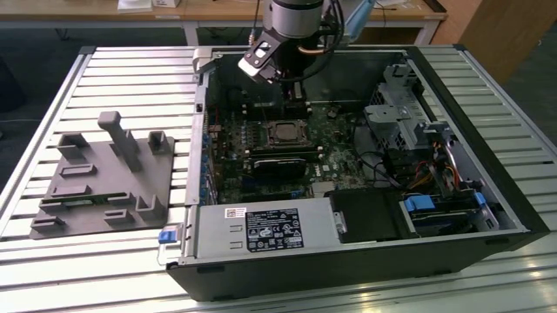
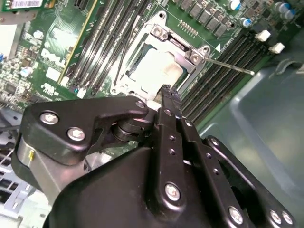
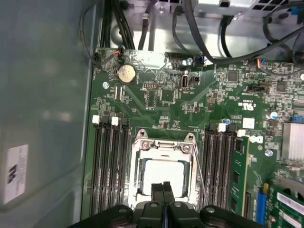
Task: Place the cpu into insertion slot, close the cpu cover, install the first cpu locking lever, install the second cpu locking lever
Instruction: 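Install the first cpu locking lever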
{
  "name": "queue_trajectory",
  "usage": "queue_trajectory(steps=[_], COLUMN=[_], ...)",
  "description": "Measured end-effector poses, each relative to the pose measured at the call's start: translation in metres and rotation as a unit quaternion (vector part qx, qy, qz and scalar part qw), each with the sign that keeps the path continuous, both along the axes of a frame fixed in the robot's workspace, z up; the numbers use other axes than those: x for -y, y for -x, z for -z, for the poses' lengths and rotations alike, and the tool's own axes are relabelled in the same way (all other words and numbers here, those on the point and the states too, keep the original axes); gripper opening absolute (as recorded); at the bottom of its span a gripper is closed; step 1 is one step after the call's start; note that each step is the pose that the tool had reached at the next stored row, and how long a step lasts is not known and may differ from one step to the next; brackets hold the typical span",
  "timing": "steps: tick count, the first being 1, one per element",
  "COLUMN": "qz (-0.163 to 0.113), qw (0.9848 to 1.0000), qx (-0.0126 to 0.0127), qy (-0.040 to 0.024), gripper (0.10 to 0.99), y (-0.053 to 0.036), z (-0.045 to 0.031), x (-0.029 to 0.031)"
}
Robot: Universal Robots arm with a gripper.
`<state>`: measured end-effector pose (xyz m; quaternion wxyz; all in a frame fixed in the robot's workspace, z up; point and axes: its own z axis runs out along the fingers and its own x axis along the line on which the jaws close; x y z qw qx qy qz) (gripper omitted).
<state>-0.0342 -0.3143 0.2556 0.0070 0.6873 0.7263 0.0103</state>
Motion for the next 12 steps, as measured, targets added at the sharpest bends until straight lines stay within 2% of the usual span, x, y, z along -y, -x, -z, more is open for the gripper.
queue_trajectory(steps=[3, 7, 9, 10, 12], qz=[0.0, -0.037, -0.055, -0.073, -0.092], qw=[1.0, 0.9993, 0.9985, 0.9973, 0.9957], qx=[0.0, 0.0, 0.0001, 0.0, 0.0001], qy=[0.0001, 0.0001, 0.0, 0.0001, 0.0], gripper=[0.114, 0.114, 0.114, 0.114, 0.114], y=[0.0, 0.0, 0.0, 0.0, 0.0], z=[-0.0068, -0.0073, -0.0072, -0.0072, -0.0072], x=[0.0, 0.0, 0.0, 0.0, 0.0])
